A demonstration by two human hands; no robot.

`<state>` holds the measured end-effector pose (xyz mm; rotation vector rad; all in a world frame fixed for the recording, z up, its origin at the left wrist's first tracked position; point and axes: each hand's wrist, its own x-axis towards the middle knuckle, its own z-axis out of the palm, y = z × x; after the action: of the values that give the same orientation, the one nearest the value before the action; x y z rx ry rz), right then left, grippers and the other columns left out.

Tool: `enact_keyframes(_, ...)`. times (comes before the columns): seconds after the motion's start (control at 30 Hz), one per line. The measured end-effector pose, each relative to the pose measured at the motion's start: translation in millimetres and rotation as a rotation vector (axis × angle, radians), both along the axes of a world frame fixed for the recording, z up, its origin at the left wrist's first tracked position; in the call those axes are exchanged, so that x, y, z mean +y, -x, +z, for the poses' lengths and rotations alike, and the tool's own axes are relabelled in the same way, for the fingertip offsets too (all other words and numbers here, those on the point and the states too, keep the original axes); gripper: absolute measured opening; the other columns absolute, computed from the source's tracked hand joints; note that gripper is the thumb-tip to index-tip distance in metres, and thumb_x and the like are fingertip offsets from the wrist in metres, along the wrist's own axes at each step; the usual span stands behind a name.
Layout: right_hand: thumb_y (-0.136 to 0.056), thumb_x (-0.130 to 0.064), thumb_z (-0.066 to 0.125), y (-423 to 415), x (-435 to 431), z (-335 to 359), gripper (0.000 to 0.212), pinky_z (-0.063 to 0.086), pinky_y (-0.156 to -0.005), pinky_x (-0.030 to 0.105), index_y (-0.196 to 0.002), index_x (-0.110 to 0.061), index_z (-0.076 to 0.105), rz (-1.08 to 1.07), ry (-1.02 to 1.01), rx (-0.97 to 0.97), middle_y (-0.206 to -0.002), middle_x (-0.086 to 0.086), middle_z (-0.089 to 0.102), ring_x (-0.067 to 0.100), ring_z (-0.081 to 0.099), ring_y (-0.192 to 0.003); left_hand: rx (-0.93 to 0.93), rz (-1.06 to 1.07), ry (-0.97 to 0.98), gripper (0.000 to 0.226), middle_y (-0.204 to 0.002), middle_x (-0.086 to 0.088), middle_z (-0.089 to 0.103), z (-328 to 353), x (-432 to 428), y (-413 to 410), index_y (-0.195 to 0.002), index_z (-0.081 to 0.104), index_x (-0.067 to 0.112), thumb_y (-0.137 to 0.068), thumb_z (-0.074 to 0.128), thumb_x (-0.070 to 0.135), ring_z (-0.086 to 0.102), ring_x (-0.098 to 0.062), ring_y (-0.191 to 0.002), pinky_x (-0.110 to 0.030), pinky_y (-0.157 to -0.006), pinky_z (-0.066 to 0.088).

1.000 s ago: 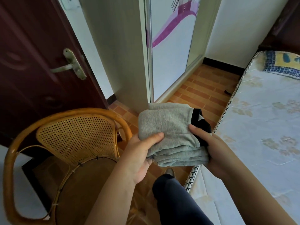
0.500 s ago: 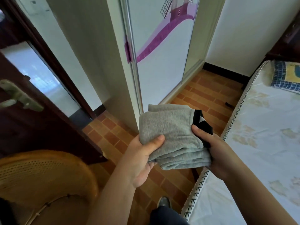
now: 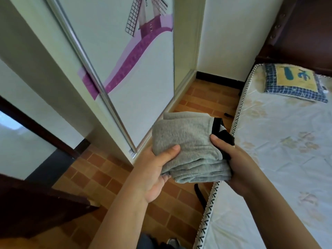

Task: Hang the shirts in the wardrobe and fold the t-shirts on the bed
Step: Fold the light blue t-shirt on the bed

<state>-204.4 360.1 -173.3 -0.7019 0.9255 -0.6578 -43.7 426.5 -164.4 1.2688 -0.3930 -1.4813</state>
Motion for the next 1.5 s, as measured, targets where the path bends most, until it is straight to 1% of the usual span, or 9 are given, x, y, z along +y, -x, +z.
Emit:
enact_keyframes(0.2,-0.075,-0.029,0.059,8.1,-29.9,-8.5,0.045,0.059,-0.063,0.031,-0.114,-0.006,0.063,-0.144,-0.051,-0.035,-0.099,0.015,0.072,0.028,0.071,-0.086,-0.007,-0.162,-0.028,0.049,-0.099,-0.007,0.073,-8.2,-53.9,0.4,-0.113,0.062,0.009,-0.066,0.066,0.021,0.07,-0.021,-0.092,-0.033,-0.083,0.054)
enact_keyframes(0.43,-0.073,-0.029,0.06,-14.7,-96.3,-16.0,0.04,0.058,-0.059,0.029,-0.105,-0.006,0.067,-0.28,-0.073,0.01,-0.095,0.016,0.072,0.027,0.072,-0.082,0.014,-0.288,-0.056,0.048,-0.099,-0.006,0.073,-21.1,-144.0,-25.7,-0.113,0.061,0.01,-0.067,0.066,0.021,0.07,-0.018,-0.09,-0.025,-0.072,0.056)
enact_keyframes(0.63,-0.071,-0.03,0.061,-55.8,-186.5,-1.6,0.037,0.056,-0.054,0.029,-0.1,-0.008,0.068,-0.388,-0.062,0.053,-0.093,0.015,0.073,0.027,0.072,-0.078,0.01,-0.41,-0.042,0.046,-0.098,-0.001,0.073,-11.5,-254.6,-70.0,-0.11,0.062,0.014,-0.066,0.067,0.024,0.07,-0.016,-0.089,-0.03,-0.082,0.053)
enact_keyframes(0.7,-0.07,-0.031,0.062,-68.2,-216.1,5.0,0.041,0.059,-0.058,0.033,-0.105,-0.008,0.067,-0.394,-0.051,0.056,-0.096,0.015,0.073,0.029,0.071,-0.081,0.013,-0.437,-0.023,0.046,-0.098,-0.001,0.073,-6.6,-287.4,-84.2,-0.112,0.061,0.014,-0.067,0.066,0.024,0.07,-0.015,-0.088,-0.03,-0.08,0.052)
enact_keyframes(0.83,-0.066,-0.034,0.064,-83.7,-264.3,7.0,0.054,0.059,-0.071,0.037,-0.115,-0.013,0.063,-0.435,-0.024,0.113,-0.102,0.012,0.072,0.029,0.07,-0.091,0.045,-0.455,-0.016,0.046,-0.099,-0.003,0.073,-6.6,-342.8,-99.3,-0.112,0.062,0.013,-0.067,0.067,0.023,0.07,-0.017,-0.088,-0.031,-0.079,0.052)
enact_keyframes(1.0,-0.065,-0.033,0.066,-86.6,-306.3,3.9,0.052,0.059,-0.064,0.035,-0.112,-0.012,0.064,-0.478,-0.065,0.133,-0.097,0.013,0.073,0.029,0.071,-0.085,0.071,-0.486,-0.044,0.046,-0.1,-0.002,0.073,-12.3,-386.3,-102.5,-0.115,0.061,0.016,-0.069,0.067,0.023,0.07,-0.017,-0.091,-0.031,-0.08,0.052)
enact_keyframes(1.13,-0.064,-0.033,0.066,-85.9,-347.1,-2.7,0.056,0.057,-0.073,0.039,-0.116,-0.012,0.063,-0.487,-0.077,0.124,-0.1,0.014,0.072,0.031,0.07,-0.09,0.054,-0.477,-0.034,0.043,-0.094,0.0,0.074,-13.7,-425.2,-101.9,-0.11,0.061,0.016,-0.067,0.066,0.023,0.071,-0.015,-0.086,-0.029,-0.075,0.053)
enact_keyframes(1.27,-0.065,-0.031,0.064,-80.2,-401.0,-7.1,0.051,0.06,-0.065,0.035,-0.111,-0.01,0.065,-0.449,-0.081,0.079,-0.098,0.015,0.072,0.03,0.071,-0.084,0.015,-0.458,-0.021,0.047,-0.097,0.0,0.073,-15.1,-472.7,-94.8,-0.112,0.061,0.015,-0.067,0.066,0.024,0.07,-0.014,-0.087,-0.027,-0.073,0.053)
enact_keyframes(1.5,-0.068,-0.031,0.063,-39.9,-526.9,-19.7,0.046,0.059,-0.07,0.038,-0.11,-0.01,0.066,-0.406,-0.055,0.027,-0.1,0.016,0.072,0.03,0.071,-0.087,-0.053,-0.401,-0.031,0.049,-0.099,-0.002,0.073,-19.1,-594.7,-52.5,-0.113,0.062,0.013,-0.066,0.067,0.024,0.07,-0.015,-0.09,-0.027,-0.076,0.051)
